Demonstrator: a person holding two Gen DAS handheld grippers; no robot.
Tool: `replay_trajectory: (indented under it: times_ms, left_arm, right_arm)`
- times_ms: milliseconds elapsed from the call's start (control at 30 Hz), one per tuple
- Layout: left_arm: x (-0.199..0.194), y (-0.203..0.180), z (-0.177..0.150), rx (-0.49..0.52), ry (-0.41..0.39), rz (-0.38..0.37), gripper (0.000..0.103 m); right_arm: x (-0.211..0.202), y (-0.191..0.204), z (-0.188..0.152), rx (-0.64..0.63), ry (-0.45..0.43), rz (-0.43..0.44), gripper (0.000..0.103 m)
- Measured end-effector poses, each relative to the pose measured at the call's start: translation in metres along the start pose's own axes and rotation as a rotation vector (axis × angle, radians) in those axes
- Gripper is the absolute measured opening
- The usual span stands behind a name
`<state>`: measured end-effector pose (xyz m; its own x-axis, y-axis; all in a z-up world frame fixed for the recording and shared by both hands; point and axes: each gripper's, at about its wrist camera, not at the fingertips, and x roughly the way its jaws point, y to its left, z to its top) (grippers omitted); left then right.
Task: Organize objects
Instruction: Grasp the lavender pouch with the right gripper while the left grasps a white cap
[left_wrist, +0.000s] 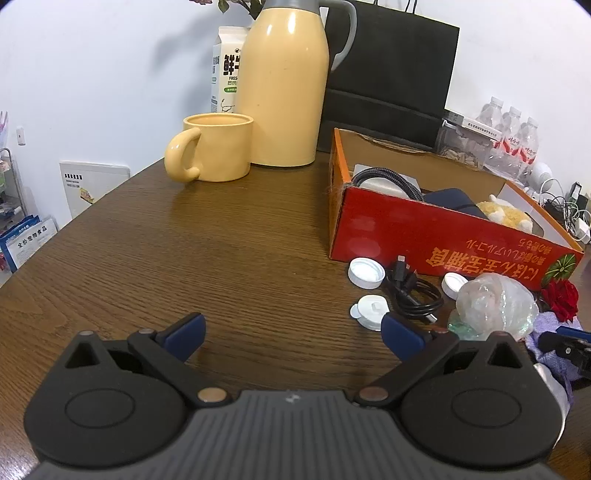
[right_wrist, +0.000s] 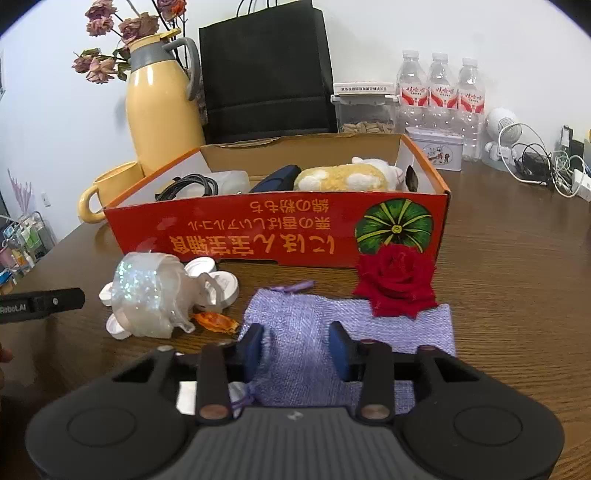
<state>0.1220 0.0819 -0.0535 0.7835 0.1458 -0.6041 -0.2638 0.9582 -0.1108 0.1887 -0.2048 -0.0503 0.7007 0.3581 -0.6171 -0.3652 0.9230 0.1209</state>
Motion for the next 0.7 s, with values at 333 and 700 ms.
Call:
replay_trajectory:
  times_ms: [333, 700]
  left_arm:
    - [0.0, -0.001, -0.002, 0.007, -0.001, 0.014, 0.103]
    - [0.005, -0.007, 0.0, 0.04, 0.02, 0.016, 0.103]
  right_arm:
    - [-0.001, 0.012, -0.006, -0.103, -0.019, -0.033, 0.035]
    - [-0.019, 0.002, -0.011, -0.04, -0.118, -0.042, 0.005]
